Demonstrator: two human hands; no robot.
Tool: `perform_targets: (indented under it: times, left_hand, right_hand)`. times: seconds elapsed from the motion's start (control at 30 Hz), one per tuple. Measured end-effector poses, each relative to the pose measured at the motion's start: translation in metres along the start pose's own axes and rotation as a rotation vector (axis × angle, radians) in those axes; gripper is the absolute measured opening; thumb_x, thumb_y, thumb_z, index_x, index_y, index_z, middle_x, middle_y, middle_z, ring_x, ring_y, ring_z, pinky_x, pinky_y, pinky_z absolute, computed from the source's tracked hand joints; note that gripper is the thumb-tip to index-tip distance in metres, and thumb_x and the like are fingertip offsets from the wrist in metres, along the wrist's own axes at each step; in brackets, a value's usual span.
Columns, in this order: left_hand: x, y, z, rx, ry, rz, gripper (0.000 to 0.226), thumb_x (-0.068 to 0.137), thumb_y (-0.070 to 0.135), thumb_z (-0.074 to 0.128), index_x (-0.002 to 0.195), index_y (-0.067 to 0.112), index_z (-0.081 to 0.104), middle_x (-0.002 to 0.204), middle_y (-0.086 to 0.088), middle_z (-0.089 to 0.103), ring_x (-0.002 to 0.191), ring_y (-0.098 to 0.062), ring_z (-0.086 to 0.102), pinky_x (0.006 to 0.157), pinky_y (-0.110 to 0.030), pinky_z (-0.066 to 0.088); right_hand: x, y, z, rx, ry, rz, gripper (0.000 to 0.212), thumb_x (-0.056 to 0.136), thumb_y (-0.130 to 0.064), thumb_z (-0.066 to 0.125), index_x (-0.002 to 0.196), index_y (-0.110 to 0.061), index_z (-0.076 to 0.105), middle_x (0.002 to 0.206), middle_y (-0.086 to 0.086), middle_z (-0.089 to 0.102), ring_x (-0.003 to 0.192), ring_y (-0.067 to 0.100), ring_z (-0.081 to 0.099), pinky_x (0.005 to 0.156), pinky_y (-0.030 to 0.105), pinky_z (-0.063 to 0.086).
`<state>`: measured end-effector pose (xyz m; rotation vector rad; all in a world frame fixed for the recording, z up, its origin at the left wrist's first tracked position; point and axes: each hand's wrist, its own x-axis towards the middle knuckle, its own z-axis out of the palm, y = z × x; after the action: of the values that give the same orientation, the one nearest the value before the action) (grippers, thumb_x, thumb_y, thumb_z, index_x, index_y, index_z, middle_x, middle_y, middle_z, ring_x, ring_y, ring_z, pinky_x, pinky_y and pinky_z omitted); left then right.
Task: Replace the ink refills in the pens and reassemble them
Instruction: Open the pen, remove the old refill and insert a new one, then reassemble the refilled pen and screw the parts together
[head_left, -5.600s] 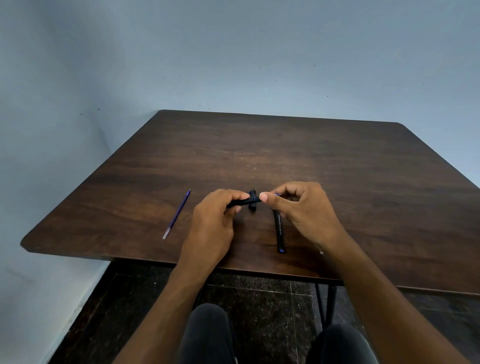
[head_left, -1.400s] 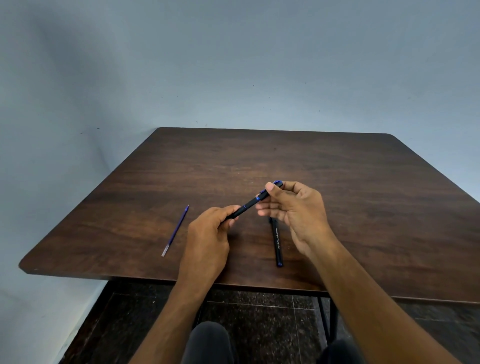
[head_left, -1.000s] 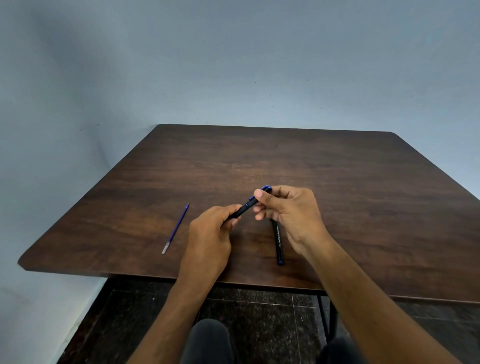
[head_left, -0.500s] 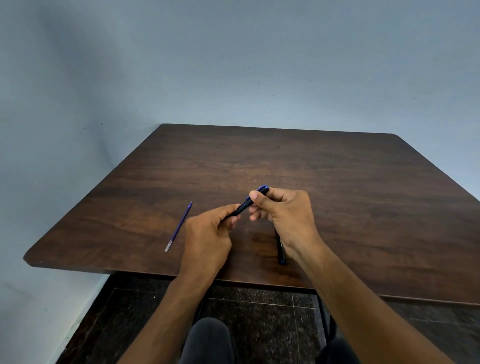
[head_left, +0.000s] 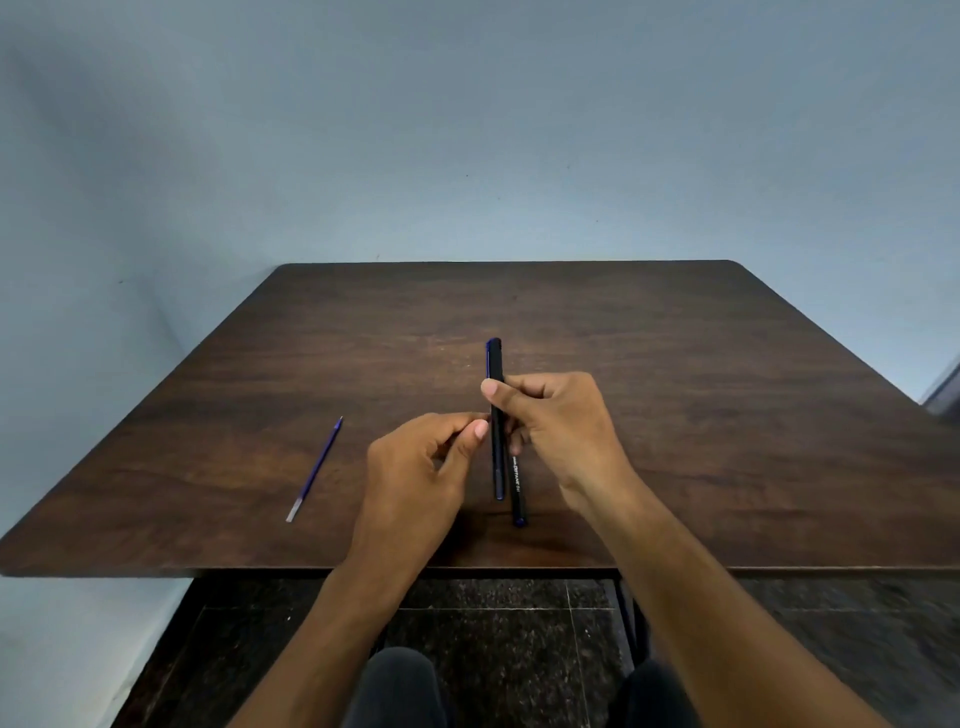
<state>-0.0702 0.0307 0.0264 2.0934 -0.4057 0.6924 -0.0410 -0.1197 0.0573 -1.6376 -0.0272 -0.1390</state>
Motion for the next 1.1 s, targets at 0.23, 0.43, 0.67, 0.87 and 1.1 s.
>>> perform_targets:
  times: [0.23, 0.43, 0.67, 0.87, 1.1]
  left_hand:
    - [0.013, 0.02, 0.045, 0.017, -0.137, -0.059, 0.014, 0.094, 0.024, 0.068, 0.104, 0.024, 0.077, 0.093, 0.018, 0.071, 0.09, 0.005, 0.064, 0.075, -0.004, 0.044]
    - [0.022, 0.049, 0.085, 0.065, -0.262, 0.016, 0.017, 0.095, 0.023, 0.066, 0.106, 0.025, 0.079, 0.094, 0.007, 0.074, 0.087, -0.006, 0.065, 0.078, -0.025, 0.052]
    - [0.021, 0.077, 0.126, 0.133, -0.393, 0.035, 0.022, 0.092, 0.039, 0.067, 0.107, 0.027, 0.078, 0.084, 0.005, 0.07, 0.081, -0.01, 0.058, 0.067, -0.026, 0.046]
    - [0.015, 0.078, 0.141, 0.165, -0.462, -0.032, 0.025, 0.09, 0.044, 0.067, 0.111, 0.032, 0.075, 0.089, 0.002, 0.065, 0.081, -0.009, 0.055, 0.069, -0.022, 0.04]
    - [0.019, 0.073, 0.143, 0.198, -0.501, -0.067, 0.024, 0.09, 0.042, 0.069, 0.111, 0.033, 0.075, 0.096, 0.002, 0.066, 0.079, -0.009, 0.059, 0.072, -0.023, 0.046]
  right_hand:
    - [-0.005, -0.008, -0.066, -0.235, 0.07, 0.039, 0.016, 0.087, -0.021, 0.08, 0.079, -0.008, 0.079, 0.056, 0.007, 0.065, 0.039, 0.009, 0.052, 0.045, 0.02, 0.045]
    - [-0.008, -0.006, -0.12, -0.42, 0.224, 0.11, 0.02, 0.081, -0.023, 0.086, 0.08, -0.005, 0.077, 0.058, 0.008, 0.069, 0.033, 0.004, 0.054, 0.041, 0.017, 0.046]
    - [-0.01, 0.003, -0.157, -0.612, 0.22, 0.239, 0.019, 0.08, -0.021, 0.086, 0.071, -0.009, 0.074, 0.057, 0.007, 0.069, 0.028, 0.002, 0.053, 0.037, 0.017, 0.044]
    - [-0.003, 0.019, -0.156, -0.71, 0.234, 0.296, 0.021, 0.081, -0.022, 0.085, 0.076, -0.004, 0.076, 0.071, 0.011, 0.073, 0.06, 0.019, 0.07, 0.063, 0.04, 0.065]
    - [0.002, 0.025, -0.15, -0.777, 0.236, 0.289, 0.019, 0.083, -0.025, 0.083, 0.078, -0.008, 0.076, 0.082, 0.009, 0.073, 0.076, 0.023, 0.072, 0.072, 0.041, 0.064]
